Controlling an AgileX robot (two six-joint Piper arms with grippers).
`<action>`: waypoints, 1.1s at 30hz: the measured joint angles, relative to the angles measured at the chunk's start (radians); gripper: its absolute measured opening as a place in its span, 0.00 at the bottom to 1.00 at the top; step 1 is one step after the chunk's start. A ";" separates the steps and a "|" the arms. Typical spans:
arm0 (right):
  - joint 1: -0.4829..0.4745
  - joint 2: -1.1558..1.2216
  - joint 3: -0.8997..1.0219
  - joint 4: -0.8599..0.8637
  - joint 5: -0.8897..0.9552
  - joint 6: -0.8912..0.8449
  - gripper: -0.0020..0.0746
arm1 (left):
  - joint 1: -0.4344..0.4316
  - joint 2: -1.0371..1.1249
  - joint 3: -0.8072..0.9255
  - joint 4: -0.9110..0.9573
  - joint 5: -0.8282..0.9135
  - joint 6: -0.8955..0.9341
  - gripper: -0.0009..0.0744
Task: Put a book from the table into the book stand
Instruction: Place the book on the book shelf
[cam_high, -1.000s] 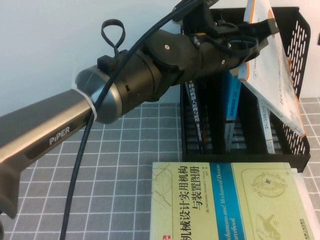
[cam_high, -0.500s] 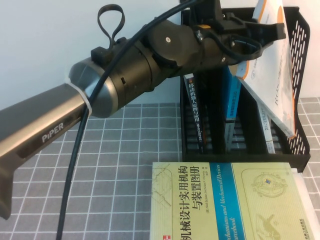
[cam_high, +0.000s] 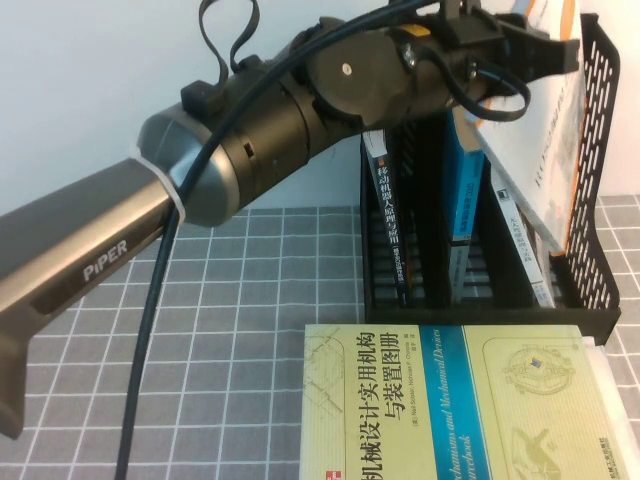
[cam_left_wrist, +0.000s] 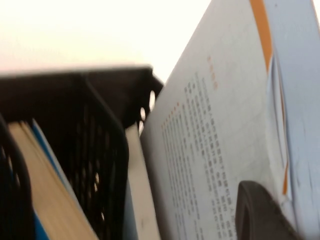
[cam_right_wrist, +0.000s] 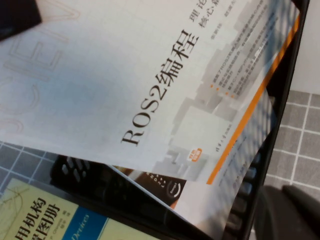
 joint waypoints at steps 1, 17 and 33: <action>0.000 0.000 0.000 0.004 0.000 0.000 0.02 | 0.000 0.000 -0.008 0.005 -0.007 0.010 0.15; 0.000 0.000 0.000 0.051 0.043 0.000 0.02 | 0.000 -0.004 -0.096 0.033 -0.001 0.269 0.15; 0.000 0.000 0.000 0.064 0.057 0.000 0.02 | -0.023 -0.006 -0.278 0.270 0.014 0.371 0.15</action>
